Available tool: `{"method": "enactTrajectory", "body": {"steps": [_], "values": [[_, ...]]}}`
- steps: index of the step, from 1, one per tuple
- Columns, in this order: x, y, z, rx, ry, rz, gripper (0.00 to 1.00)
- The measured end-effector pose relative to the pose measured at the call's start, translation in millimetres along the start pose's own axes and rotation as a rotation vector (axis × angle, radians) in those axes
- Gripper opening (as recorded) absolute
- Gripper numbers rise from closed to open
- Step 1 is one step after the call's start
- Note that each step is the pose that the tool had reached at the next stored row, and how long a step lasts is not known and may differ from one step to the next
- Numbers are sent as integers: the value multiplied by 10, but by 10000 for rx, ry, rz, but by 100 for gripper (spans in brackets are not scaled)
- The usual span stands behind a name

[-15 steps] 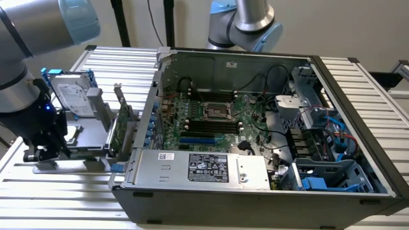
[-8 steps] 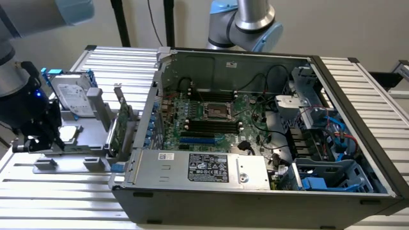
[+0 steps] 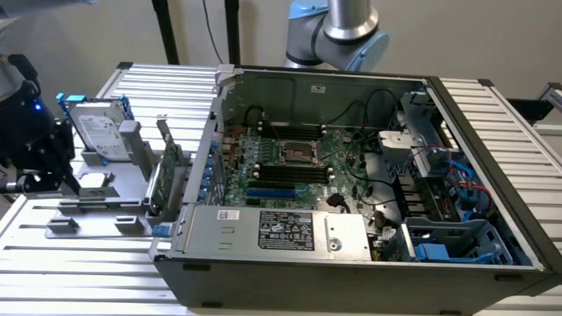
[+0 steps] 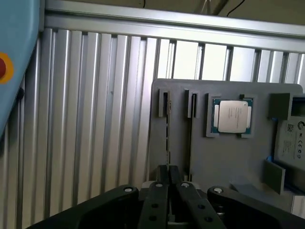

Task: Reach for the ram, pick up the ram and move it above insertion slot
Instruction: 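Pick up the ram and move it above insertion slot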

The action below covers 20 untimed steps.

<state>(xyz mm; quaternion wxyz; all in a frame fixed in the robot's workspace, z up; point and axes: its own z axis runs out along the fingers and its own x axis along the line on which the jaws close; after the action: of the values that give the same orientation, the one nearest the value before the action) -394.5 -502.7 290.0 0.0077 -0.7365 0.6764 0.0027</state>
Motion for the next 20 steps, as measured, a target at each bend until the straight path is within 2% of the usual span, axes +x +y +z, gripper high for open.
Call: {"method": "enactTrajectory", "body": {"steps": [6, 20], "values": [[-24, -46, -273, -1, 1, 1, 13], [-73, -356, -907, -1, 0, -13, 13]]}}
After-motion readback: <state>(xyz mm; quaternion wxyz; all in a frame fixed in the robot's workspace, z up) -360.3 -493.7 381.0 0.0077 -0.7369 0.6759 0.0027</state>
